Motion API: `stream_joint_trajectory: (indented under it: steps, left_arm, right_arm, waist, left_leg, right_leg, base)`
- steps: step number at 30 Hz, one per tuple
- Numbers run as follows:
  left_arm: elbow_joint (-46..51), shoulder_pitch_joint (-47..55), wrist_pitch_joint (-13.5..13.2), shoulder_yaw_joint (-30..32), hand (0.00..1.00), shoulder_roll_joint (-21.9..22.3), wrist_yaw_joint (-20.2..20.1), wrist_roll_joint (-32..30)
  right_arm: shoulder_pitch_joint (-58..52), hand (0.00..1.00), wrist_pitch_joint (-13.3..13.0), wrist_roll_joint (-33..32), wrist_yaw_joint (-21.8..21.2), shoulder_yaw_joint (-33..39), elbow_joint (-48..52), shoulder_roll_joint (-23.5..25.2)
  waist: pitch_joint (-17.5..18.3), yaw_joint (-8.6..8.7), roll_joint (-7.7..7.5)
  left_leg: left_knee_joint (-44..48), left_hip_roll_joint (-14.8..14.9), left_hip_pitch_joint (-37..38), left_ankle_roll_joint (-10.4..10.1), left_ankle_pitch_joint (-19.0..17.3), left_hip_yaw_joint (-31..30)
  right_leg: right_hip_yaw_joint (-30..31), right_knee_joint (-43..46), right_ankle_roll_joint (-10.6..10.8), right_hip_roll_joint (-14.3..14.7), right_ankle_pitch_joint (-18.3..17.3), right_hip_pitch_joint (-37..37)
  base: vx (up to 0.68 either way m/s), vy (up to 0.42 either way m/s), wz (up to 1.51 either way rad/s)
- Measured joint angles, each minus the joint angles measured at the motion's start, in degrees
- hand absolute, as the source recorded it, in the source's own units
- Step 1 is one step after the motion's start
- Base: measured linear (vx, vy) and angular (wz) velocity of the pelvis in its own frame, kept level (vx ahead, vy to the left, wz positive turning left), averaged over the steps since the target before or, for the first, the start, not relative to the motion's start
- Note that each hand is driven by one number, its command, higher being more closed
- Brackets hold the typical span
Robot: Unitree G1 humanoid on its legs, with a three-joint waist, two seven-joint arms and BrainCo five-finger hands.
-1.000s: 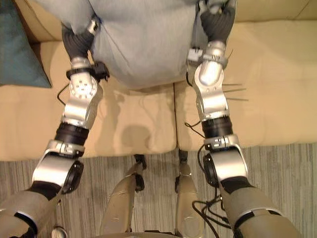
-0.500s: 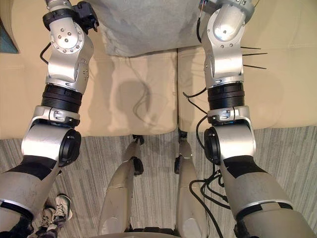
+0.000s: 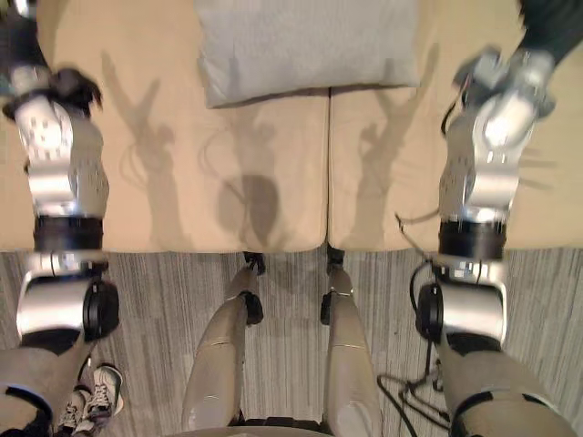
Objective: Pick up cushions and gather them together orderly.
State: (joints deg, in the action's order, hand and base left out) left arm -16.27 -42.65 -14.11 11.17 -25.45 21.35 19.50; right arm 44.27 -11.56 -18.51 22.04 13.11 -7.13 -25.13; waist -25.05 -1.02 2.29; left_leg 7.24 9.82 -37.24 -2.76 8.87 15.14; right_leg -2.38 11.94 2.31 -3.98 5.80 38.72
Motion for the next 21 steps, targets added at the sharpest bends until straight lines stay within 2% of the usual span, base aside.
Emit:
stream_joint_trajectory:
  steps: [1,2,3,4,7,9,11,12,14,17,21]
  left_arm:
    - [3.27,7.63,-0.10,0.50,0.00,2.28,-1.61,-0.05]
    - [5.81,17.01,-0.12,0.03,0.00,6.37,-4.12,-1.36]
    - [5.89,17.97,-0.11,-0.06,0.00,6.75,-4.32,-1.49]
    - [6.24,26.64,0.06,-1.54,0.00,10.82,-6.39,-2.94]
    - [6.11,40.46,0.80,-4.77,0.00,15.64,-10.58,-7.55]
    - [4.49,46.87,1.02,-6.00,0.00,15.81,-13.33,-10.52]
    - [-3.88,52.99,1.29,-6.27,0.00,15.75,-16.45,-14.18]
    - [-4.82,53.25,1.38,-6.28,0.00,15.73,-16.73,-14.50]
    - [-12.04,54.89,1.84,-6.23,0.00,15.70,-19.11,-17.20]
    - [-20.14,55.72,2.64,-6.00,0.00,15.71,-21.28,-20.76]
    - [-23.89,57.27,2.72,-5.92,0.00,15.67,-21.41,-23.06]
  right_arm:
    - [-7.35,0.00,-0.14,0.08,-1.95,-0.13,2.63,0.32]
    - [-16.68,0.00,-0.55,0.40,-4.66,-0.16,5.17,2.03]
    - [-17.58,0.00,-0.55,0.45,-4.90,-0.18,5.33,2.26]
    - [-25.73,0.00,-0.59,1.25,-6.59,-0.95,6.44,4.91]
    - [-40.23,0.00,-0.64,5.76,-10.83,-2.33,6.33,9.76]
    - [-47.38,0.00,-0.61,9.73,-13.49,-2.73,4.99,12.49]
    - [-54.50,0.00,-0.66,15.38,-16.25,-3.71,-4.18,13.37]
    - [-54.84,0.00,-0.63,16.12,-16.47,-3.71,-5.33,13.37]
    - [-57.01,0.00,-0.32,21.03,-18.45,-3.80,-14.67,13.33]
    - [-58.24,0.00,0.34,24.95,-20.01,-4.14,-23.96,13.28]
    - [-58.24,0.00,0.88,27.02,-21.05,-4.17,-30.57,13.29]
  waist:
    - [0.04,0.09,-0.01]
    - [1.00,0.11,-0.18]
    - [1.20,0.11,-0.16]
    - [3.91,0.21,-0.43]
    - [5.21,0.00,-0.81]
    - [7.42,0.02,-1.31]
    - [11.96,0.17,-1.43]
    - [12.23,0.20,-1.42]
    - [14.01,0.36,-1.47]
    - [15.42,0.51,-1.56]
    - [16.66,1.32,-2.31]
  left_leg:
    - [1.01,0.25,1.48,-0.05,-0.98,-0.15]
    - [1.30,0.29,3.34,0.11,-2.17,-0.19]
    - [1.29,0.28,3.44,0.16,-2.23,-0.19]
    - [1.21,0.18,4.36,-0.11,-2.78,-0.08]
    - [0.34,0.06,10.14,-0.51,-3.35,-0.10]
    - [-0.43,-0.05,12.92,-0.90,-3.75,-0.01]
    - [-2.92,-0.78,17.74,-0.97,-3.76,0.09]
    - [-3.16,-0.81,18.21,-0.97,-3.77,0.10]
    - [-4.71,-1.15,21.77,-1.09,-3.85,0.11]
    - [-7.05,-1.98,25.89,-1.29,-3.70,-0.42]
    - [-8.77,-2.79,30.32,-1.31,-3.70,-0.36]
  right_leg:
    - [-0.67,-0.05,0.05,0.02,-0.45,-2.09]
    - [-0.94,-0.23,0.10,-0.06,-1.39,-4.39]
    - [-0.96,-0.27,0.15,-0.08,-1.47,-4.52]
    - [-1.09,-0.68,0.33,-0.23,-1.94,-5.52]
    - [-1.52,-2.29,0.27,-0.21,-2.57,-11.73]
    - [-1.49,-2.31,0.37,-0.20,-3.48,-14.06]
    - [-1.52,-4.47,0.54,-0.11,-3.87,-18.67]
    - [-1.53,-4.61,0.61,-0.11,-3.93,-19.10]
    - [-1.55,-6.19,1.12,-0.14,-4.51,-22.53]
    - [-1.53,-7.46,1.15,-0.17,-4.76,-26.05]
    - [-1.42,-8.64,1.68,-0.62,-4.97,-29.83]
  base:
    - [0.06,-0.090,0.09]
    - [0.05,-0.073,0.09]
    - [0.06,-0.035,0.08]
    - [0.05,-0.016,0.03]
    - [0.11,-0.039,0.04]
    - [0.07,-0.034,0.00]
    - [0.10,-0.034,-0.01]
    - [0.07,-0.012,0.00]
    - [0.04,-0.004,-0.01]
    - [0.04,0.011,0.01]
    - [0.04,0.031,0.00]
